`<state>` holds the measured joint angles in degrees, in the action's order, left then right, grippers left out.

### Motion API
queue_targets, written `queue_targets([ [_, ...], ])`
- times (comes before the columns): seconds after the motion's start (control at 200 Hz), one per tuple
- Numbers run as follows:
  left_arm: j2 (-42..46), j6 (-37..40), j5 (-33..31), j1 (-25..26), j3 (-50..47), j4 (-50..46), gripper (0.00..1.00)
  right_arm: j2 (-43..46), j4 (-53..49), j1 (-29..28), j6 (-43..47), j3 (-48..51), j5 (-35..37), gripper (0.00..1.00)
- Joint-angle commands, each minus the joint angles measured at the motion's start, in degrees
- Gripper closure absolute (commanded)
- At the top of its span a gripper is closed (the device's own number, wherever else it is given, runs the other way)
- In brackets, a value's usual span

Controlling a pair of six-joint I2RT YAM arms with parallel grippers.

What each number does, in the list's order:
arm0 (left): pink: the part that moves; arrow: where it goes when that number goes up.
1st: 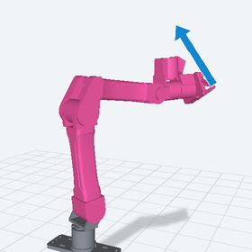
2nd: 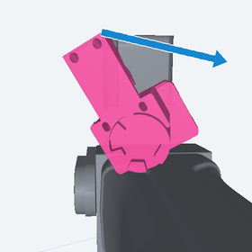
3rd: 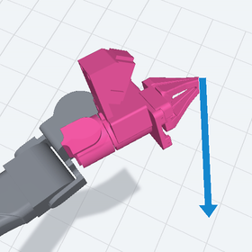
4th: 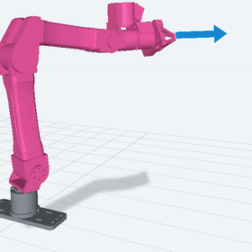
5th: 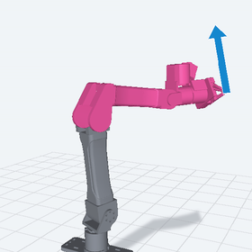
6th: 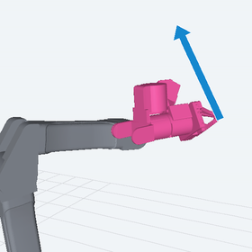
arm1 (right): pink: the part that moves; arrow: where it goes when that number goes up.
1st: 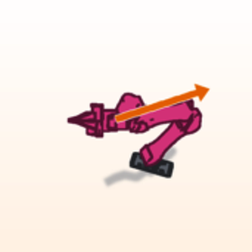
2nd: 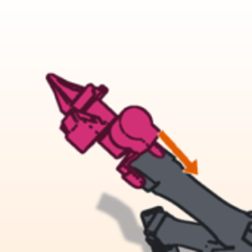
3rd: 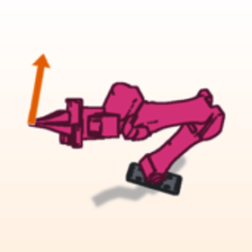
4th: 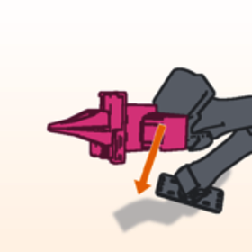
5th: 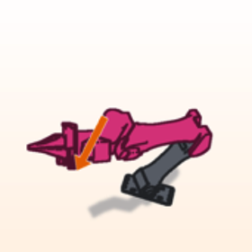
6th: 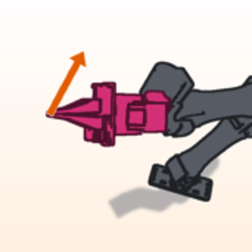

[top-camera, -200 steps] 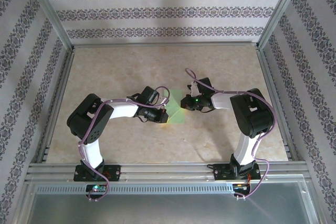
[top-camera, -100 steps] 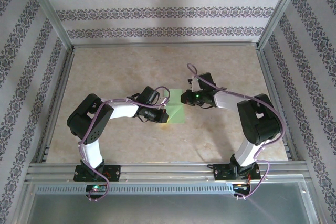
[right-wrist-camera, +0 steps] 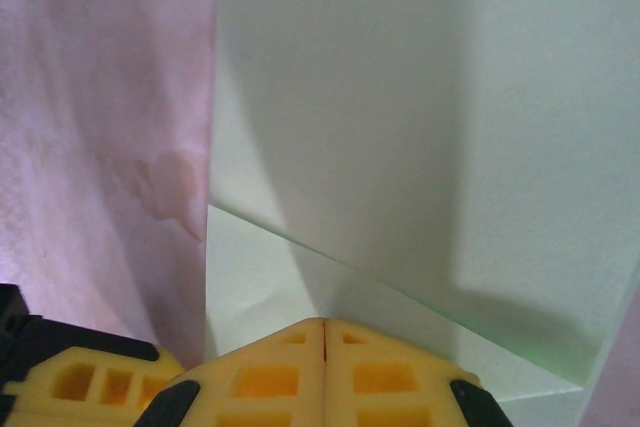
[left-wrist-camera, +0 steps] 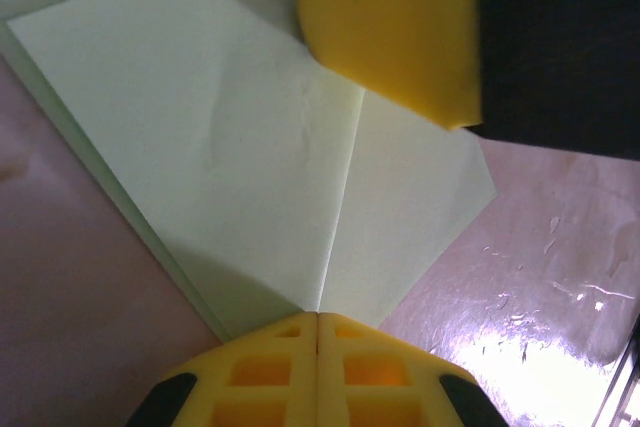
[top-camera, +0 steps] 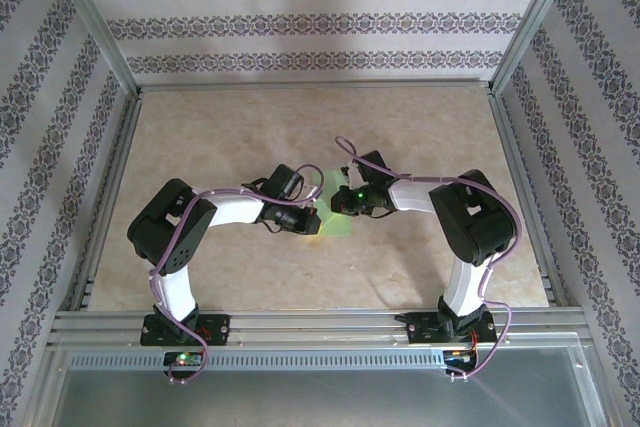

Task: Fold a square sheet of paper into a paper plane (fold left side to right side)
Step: Fold the triangle a second time at the center of the table.

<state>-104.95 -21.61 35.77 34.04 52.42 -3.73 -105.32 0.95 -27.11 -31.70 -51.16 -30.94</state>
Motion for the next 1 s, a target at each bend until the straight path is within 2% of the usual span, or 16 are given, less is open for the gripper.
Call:
queue_targets([
  [0.0, -0.5, 0.6, -3.7, 0.6, -0.2, -5.5, 0.99, -1.0, 0.6, 0.4, 0.5, 1.5, 1.4, 1.00],
  [0.24, 2.4, -0.8, 0.6, 0.6, 2.9, -3.6, 0.97, -0.8, 0.2, 0.4, 1.5, 3.8, 2.5, 1.00],
  [0.45, 0.7, 0.4, 2.2, 0.6, 5.4, -3.3, 0.98, -0.6, 0.0, 0.3, 1.6, 3.8, 2.6, 1.00],
  [0.994, -5.5, 2.6, 2.3, 0.9, 10.0, -3.9, 0.99, -0.8, -0.5, -0.2, 1.7, 3.9, 3.0, 1.00],
])
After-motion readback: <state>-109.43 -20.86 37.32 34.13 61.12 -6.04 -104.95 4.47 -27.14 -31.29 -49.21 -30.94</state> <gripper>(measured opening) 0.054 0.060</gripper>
